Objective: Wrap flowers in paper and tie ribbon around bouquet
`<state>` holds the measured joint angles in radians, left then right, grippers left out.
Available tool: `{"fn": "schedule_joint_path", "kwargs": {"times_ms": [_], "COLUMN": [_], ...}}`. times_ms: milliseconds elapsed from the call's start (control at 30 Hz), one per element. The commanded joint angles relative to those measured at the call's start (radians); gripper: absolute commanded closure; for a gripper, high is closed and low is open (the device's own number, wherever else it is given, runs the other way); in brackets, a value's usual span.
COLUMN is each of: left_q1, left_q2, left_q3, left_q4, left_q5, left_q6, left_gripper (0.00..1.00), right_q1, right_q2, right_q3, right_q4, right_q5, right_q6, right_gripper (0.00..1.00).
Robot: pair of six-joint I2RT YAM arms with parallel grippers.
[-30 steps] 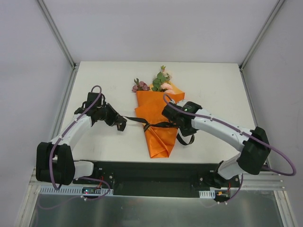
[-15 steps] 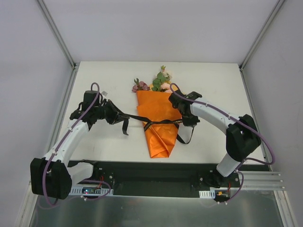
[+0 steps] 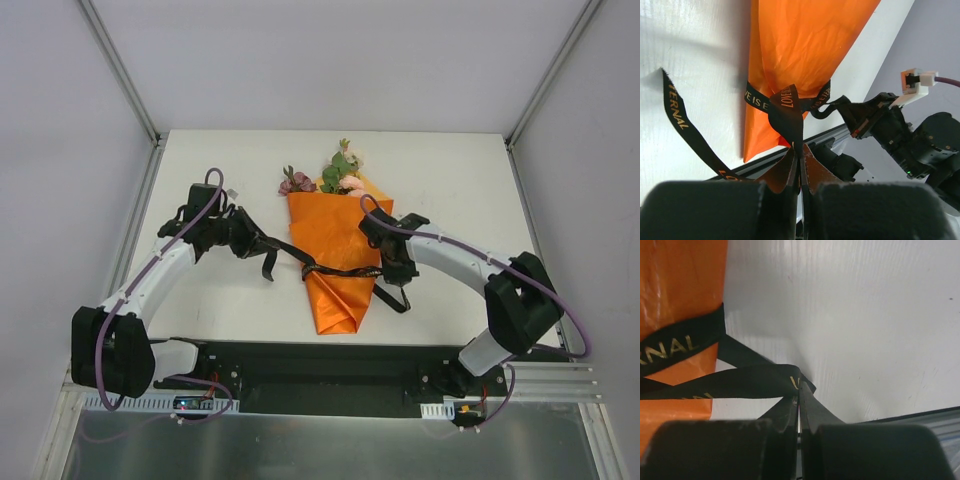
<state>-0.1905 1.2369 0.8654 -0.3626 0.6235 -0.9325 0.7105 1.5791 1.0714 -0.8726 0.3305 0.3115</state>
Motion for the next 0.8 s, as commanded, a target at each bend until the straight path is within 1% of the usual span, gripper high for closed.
{"fn": "schedule_joint_path", "kwargs": {"times_ms": [0, 33, 100, 167, 200, 267, 300, 333, 367, 400, 433, 500, 533, 567, 600, 633, 700, 767], "left_q1": [-0.004, -0.006, -0.006, -0.006, -0.006, -0.009, -0.009, -0.009, -0.01, -0.01, -0.01, -0.012, -0.012, -0.013, -0.013, -0.013, -0.013, -0.013], "left_q2": [-0.004, 0.002, 0.027, 0.041, 0.052, 0.055, 0.056, 0.058, 0.062, 0.065, 0.068, 0.067, 0.067, 0.065, 0.065, 0.062, 0.062, 0.061], "left_q3": [0.011, 0.012, 0.017, 0.024, 0.027, 0.035, 0.037, 0.041, 0.043, 0.046, 0.049, 0.049, 0.049, 0.049, 0.046, 0.046, 0.043, 0.04], "left_q4": [-0.006, -0.006, -0.007, -0.007, -0.006, -0.006, -0.006, -0.006, -0.006, -0.006, -0.006, -0.006, -0.007, -0.006, -0.006, -0.006, -0.006, -0.006], "left_q5": [0.002, 0.001, -0.008, -0.002, -0.002, -0.002, -0.004, -0.001, -0.001, 0.008, 0.01, 0.013, 0.012, 0.013, 0.012, 0.01, 0.01, 0.008], "left_q6": [0.015, 0.017, 0.03, 0.032, 0.032, 0.035, 0.037, 0.037, 0.038, 0.038, 0.038, 0.038, 0.038, 0.038, 0.038, 0.038, 0.035, 0.034], "left_gripper": [1.0, 1.0, 1.0, 1.0, 1.0, 1.0, 1.0, 1.0, 1.0, 1.0, 1.0, 1.0, 1.0, 1.0, 1.0, 1.0, 1.0, 1.0], "right_q1": [-0.08, -0.092, -0.108, -0.105, -0.103, -0.095, -0.08, -0.072, -0.059, -0.03, -0.008, 0.065, 0.088, 0.104, 0.13, 0.142, 0.187, 0.207], "right_q2": [0.013, 0.033, 0.105, 0.143, 0.139, 0.101, 0.038, 0.004, -0.028, -0.087, -0.112, -0.151, -0.149, -0.14, -0.124, -0.066, 0.002, 0.079], "right_q3": [0.07, 0.082, 0.105, 0.136, 0.134, 0.113, 0.104, 0.098, 0.096, 0.102, 0.111, 0.145, 0.151, 0.148, 0.153, 0.166, 0.26, 0.298], "right_q4": [0.037, 0.026, 0.005, -0.028, -0.028, -0.026, -0.028, -0.035, -0.048, -0.06, -0.074, -0.057, 0.008, 0.065, 0.123, 0.186, 0.184, 0.191], "right_q5": [0.025, 0.066, 0.1, 0.114, 0.096, 0.055, 0.051, 0.041, 0.039, 0.041, 0.039, 0.015, -0.064, -0.134, -0.204, -0.29, -0.272, -0.239], "right_q6": [-0.04, -0.058, -0.074, -0.097, -0.11, -0.129, -0.129, -0.133, -0.134, -0.134, -0.134, -0.134, -0.132, -0.132, -0.123, -0.115, -0.103, -0.109], "right_gripper": [1.0, 1.0, 1.0, 0.94, 0.85, 0.76, 0.58, 0.48, 0.42, 0.4, 0.39, 0.39, 0.4, 0.44, 0.59, 0.69, 0.83, 0.89]}}
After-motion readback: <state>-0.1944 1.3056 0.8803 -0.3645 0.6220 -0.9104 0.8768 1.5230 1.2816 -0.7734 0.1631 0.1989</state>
